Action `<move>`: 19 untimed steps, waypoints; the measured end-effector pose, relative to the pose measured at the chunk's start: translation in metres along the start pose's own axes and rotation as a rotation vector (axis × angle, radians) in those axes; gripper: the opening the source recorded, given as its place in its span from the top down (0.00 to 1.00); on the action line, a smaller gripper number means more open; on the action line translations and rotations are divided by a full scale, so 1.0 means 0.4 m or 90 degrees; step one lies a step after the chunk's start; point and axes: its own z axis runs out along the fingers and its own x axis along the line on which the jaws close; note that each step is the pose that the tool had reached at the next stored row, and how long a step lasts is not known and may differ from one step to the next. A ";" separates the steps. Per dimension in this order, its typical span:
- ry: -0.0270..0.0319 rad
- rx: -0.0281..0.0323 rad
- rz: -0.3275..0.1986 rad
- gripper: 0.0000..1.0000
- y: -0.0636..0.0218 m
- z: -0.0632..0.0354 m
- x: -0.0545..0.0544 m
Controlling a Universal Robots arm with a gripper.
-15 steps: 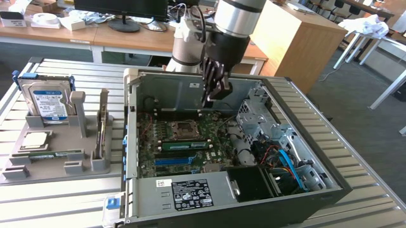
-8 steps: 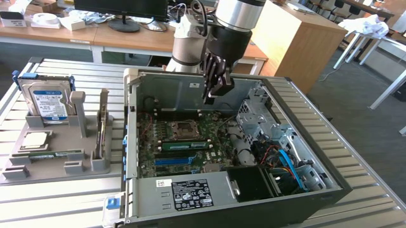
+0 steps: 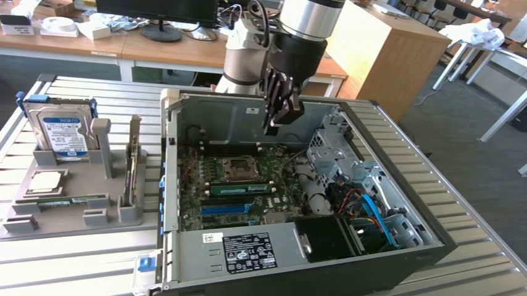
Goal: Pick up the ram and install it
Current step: 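Press down the ram until it locks into place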
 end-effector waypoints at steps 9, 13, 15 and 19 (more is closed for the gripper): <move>0.0000 0.0000 0.000 0.90 0.000 0.000 0.000; 0.0000 0.0001 0.000 0.90 0.000 0.000 0.000; 0.0000 0.0000 0.000 0.90 0.000 0.000 0.000; 0.0000 0.0000 0.000 0.90 0.000 0.000 0.000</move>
